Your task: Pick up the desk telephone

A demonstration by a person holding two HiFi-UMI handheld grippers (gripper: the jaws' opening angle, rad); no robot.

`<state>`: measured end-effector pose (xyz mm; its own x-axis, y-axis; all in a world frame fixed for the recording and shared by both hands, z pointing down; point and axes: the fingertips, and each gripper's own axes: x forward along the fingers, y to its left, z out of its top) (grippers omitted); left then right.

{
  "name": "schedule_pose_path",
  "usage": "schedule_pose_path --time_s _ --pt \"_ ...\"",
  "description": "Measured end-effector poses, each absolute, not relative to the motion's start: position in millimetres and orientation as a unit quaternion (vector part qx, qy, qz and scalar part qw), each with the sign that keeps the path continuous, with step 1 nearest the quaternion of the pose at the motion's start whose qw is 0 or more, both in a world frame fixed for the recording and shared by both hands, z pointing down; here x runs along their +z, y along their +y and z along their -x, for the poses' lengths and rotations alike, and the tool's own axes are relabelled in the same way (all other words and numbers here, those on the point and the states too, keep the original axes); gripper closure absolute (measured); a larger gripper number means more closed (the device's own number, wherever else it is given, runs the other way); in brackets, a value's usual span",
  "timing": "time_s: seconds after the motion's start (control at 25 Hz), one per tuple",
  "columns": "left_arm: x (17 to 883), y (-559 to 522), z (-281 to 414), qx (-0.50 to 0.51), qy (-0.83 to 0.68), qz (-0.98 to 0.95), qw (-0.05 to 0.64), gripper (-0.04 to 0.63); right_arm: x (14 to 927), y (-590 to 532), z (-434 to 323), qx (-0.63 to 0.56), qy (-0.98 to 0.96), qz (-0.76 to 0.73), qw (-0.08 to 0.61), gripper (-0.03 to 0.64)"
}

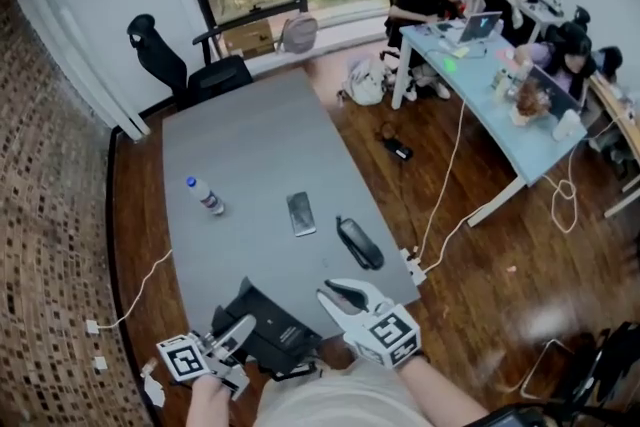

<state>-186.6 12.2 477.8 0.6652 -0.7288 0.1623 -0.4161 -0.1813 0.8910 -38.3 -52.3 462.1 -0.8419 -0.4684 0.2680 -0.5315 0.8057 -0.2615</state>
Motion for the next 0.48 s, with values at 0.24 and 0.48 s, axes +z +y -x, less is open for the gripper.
schedule_pose_path --time_s 0.24,0.48 --pt "436 22 153 -0.162 -0.390 -0.770 0.478 0.426 400 -44 8 0.139 -0.961 -0.231 0.061 0.554" --pt "415 39 143 -0.184 -0.407 -0.772 0.452 0.426 387 -32 -14 0.133 -0.964 -0.219 0.065 0.554"
